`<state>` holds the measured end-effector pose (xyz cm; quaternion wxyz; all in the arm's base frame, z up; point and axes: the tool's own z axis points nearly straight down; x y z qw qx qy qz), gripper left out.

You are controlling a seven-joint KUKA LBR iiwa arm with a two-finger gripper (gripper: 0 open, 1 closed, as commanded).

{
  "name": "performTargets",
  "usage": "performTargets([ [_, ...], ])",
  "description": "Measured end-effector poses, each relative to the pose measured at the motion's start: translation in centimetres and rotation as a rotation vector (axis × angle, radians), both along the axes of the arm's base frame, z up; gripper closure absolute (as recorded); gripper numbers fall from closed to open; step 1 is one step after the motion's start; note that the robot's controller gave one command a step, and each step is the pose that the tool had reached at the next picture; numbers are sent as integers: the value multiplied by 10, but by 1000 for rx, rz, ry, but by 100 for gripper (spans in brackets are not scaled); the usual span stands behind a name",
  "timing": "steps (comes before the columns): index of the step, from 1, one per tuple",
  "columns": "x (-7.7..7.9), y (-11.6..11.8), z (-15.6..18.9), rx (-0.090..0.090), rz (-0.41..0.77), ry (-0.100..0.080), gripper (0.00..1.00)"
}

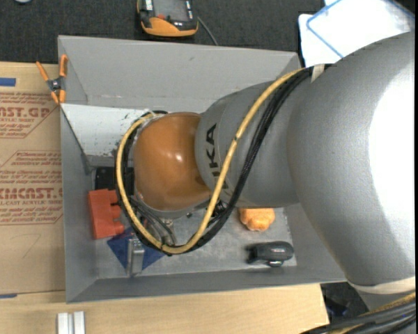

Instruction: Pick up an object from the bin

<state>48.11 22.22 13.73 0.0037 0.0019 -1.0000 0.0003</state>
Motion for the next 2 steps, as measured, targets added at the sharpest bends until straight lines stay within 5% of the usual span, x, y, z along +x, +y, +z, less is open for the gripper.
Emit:
performTargets([
  [1, 2, -1, 5, 2, -3, -7, 0],
  [2, 1, -31, -66, 6, -4, -16, 0],
])
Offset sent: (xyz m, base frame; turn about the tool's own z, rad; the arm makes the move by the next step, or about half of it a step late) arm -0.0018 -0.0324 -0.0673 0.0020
